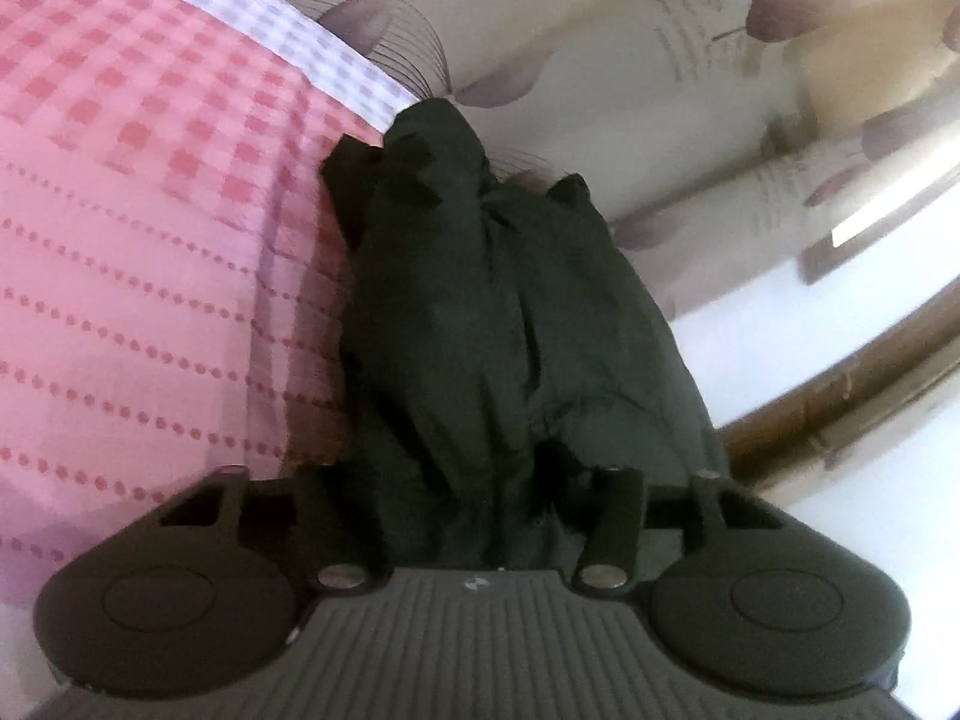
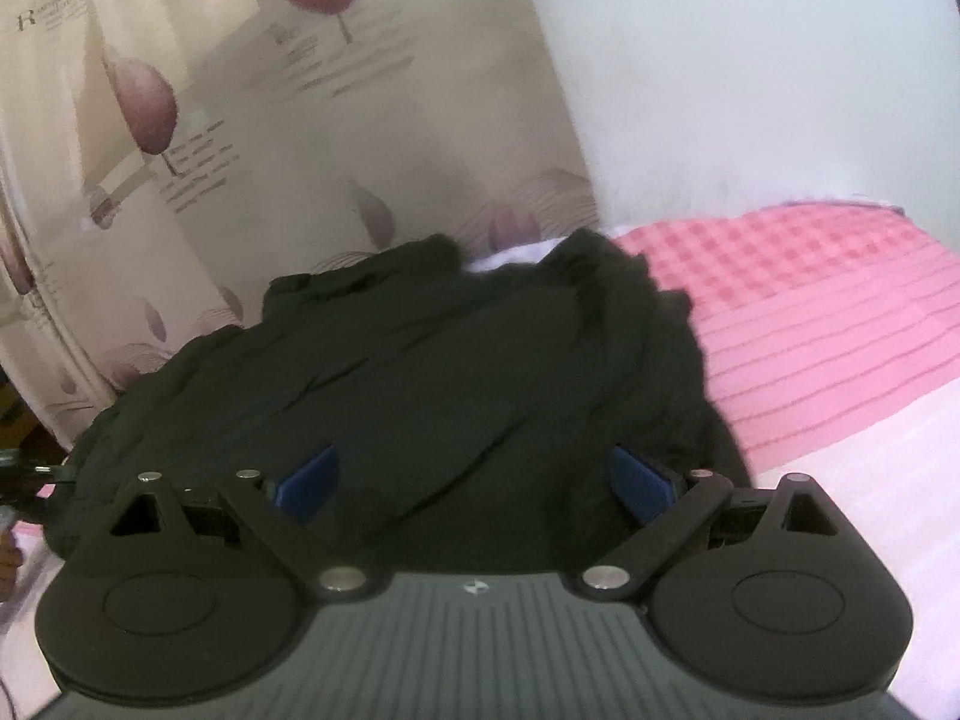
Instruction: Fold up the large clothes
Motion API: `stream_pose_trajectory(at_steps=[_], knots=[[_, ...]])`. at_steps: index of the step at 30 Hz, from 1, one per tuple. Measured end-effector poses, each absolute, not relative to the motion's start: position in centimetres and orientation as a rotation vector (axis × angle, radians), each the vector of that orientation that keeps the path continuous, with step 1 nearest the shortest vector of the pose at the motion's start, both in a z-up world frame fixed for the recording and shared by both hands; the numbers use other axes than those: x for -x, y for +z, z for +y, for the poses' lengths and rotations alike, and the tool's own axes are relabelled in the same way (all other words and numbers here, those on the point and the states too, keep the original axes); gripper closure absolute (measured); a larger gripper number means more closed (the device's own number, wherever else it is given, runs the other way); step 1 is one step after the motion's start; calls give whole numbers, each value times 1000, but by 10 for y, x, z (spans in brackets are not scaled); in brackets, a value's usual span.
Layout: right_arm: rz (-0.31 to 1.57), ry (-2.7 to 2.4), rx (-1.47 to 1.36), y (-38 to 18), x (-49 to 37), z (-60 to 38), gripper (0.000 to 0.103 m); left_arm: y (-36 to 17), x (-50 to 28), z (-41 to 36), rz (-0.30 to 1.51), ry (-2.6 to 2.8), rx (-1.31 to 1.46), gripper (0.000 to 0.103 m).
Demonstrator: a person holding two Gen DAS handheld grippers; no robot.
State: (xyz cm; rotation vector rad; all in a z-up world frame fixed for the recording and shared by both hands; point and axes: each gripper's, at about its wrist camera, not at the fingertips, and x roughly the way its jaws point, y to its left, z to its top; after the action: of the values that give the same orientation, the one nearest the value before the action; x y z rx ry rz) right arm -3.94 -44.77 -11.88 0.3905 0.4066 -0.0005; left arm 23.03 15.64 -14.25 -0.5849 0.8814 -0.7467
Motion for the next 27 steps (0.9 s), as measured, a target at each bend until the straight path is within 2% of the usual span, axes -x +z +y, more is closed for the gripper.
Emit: stream_pose_trajectory(at_steps=[1, 5, 13, 14, 15, 16, 17, 18, 23, 27], knots=[[401, 4, -367, -116, 42, -444, 5, -145, -227, 157, 876, -738, 599, 62], [363, 16, -255, -107, 53, -428, 5, -149, -205, 156, 815, -659, 681, 71], [297, 59, -161, -88, 45, -415, 6, -93, -178, 142, 722, -564, 733, 76], [294, 76, -139, -86, 41, -412, 12, -84, -176, 137, 711, -563, 725, 76], [295, 95, -116, -85, 35, -409, 32, -73, -173, 131, 696, -562, 710, 76], [307, 101, -98, -84, 29, -406, 45, -62, -170, 123, 683, -566, 697, 76], [330, 104, -81, -85, 19, -402, 63, -54, -167, 116, 674, -571, 688, 76], [343, 115, -74, -86, 11, -399, 69, -45, -164, 108, 666, -577, 682, 76], [379, 189, -119, -98, -24, -391, 70, 1, -143, 53, 640, -633, 642, 76], [431, 203, -296, -117, -45, -405, 71, 31, -129, -10, 638, -711, 601, 77]])
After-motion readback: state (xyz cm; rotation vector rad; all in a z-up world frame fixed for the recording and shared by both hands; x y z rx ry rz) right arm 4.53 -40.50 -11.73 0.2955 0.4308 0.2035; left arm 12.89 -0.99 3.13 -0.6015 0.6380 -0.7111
